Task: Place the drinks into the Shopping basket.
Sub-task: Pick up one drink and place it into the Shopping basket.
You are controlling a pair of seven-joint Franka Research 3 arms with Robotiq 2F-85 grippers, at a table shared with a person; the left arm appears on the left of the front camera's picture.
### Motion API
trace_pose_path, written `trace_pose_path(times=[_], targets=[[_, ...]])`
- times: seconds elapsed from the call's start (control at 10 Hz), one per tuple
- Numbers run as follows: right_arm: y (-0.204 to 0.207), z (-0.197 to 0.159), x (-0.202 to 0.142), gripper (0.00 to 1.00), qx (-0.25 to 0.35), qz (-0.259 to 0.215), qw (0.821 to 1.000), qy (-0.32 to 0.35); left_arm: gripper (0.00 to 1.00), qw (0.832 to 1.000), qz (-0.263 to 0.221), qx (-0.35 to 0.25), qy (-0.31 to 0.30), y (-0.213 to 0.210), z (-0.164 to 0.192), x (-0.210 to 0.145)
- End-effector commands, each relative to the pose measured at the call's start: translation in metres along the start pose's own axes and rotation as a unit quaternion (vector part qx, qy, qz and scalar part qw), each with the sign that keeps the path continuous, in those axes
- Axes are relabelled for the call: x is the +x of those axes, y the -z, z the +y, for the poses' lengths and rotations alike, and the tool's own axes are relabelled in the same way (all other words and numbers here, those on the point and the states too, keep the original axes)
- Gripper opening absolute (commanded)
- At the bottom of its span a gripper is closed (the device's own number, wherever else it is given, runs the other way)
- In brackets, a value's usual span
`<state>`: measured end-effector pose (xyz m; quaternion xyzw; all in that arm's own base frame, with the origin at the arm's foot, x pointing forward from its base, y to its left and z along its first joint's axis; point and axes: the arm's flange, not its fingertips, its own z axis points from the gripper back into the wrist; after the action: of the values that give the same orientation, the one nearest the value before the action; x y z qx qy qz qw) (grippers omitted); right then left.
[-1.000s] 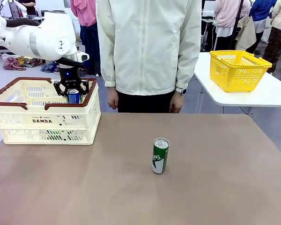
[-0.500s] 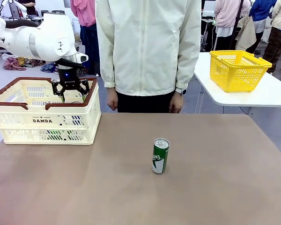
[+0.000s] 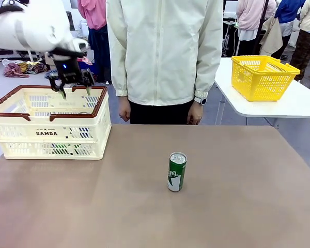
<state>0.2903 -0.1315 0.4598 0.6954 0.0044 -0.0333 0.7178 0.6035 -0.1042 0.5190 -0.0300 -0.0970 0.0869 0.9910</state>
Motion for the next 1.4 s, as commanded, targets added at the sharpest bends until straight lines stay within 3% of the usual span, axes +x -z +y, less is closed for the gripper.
trace_pose_path(times=[0.0, 0.1, 0.3, 0.4, 0.5, 0.6, 0.7, 0.8, 0.9, 1.0, 1.1, 1.2, 1.3], targets=[[-0.001, 0.005, -0.001, 1.0, 0.005, 0.0, 1.0, 0.008, 1.0, 0.997, -0.042, -0.063, -0.001, -0.07, 0.043, -0.022], [-0.001, 0.005, -0.001, 1.0, 0.005, 0.0, 1.0, 0.008, 1.0, 0.991, -0.025, -0.132, 0.009, -0.108, 0.064, -0.037], [-0.001, 0.005, -0.001, 1.0, 0.005, 0.0, 1.0, 0.008, 1.0, 0.949, 0.049, -0.302, 0.068, -0.15, 0.105, -0.082], [-0.001, 0.005, -0.001, 1.0, 0.005, 0.0, 1.0, 0.008, 1.0, 0.909, 0.08, -0.403, 0.07, -0.149, 0.132, -0.106], [-0.001, 0.005, -0.001, 1.0, 0.005, 0.0, 1.0, 0.008, 1.0, 0.884, 0.085, -0.456, 0.06, -0.141, 0.15, -0.12], [-0.001, 0.005, -0.001, 1.0, 0.005, 0.0, 1.0, 0.008, 1.0, 0.84, 0.087, -0.532, 0.058, -0.118, 0.176, -0.148], [-0.001, 0.005, -0.001, 1.0, 0.005, 0.0, 1.0, 0.008, 1.0, 0.809, 0.065, -0.583, 0.034, -0.091, 0.192, -0.174], [-0.001, 0.005, -0.001, 1.0, 0.005, 0.0, 1.0, 0.008, 1.0, 0.775, 0.067, -0.626, 0.052, -0.062, 0.196, -0.197], [-0.001, 0.005, -0.001, 1.0, 0.005, 0.0, 1.0, 0.008, 1.0, 0.774, 0.06, -0.63, 0.015, -0.044, 0.199, -0.207], [-0.001, 0.005, -0.001, 1.0, 0.005, 0.0, 1.0, 0.008, 1.0, 0.777, 0.077, -0.625, 0.019, -0.042, 0.201, -0.206], [-0.001, 0.005, -0.001, 1.0, 0.005, 0.0, 1.0, 0.008, 1.0, 0.795, 0.091, -0.599, 0.032, -0.045, 0.192, -0.196], [-0.001, 0.005, -0.001, 1.0, 0.005, 0.0, 1.0, 0.008, 1.0, 0.773, 0.07, -0.631, 0.02, -0.033, 0.209, -0.214], [-0.001, 0.005, -0.001, 1.0, 0.005, 0.0, 1.0, 0.008, 1.0, 0.773, 0.07, -0.631, 0.02, -0.033, 0.209, -0.214]])
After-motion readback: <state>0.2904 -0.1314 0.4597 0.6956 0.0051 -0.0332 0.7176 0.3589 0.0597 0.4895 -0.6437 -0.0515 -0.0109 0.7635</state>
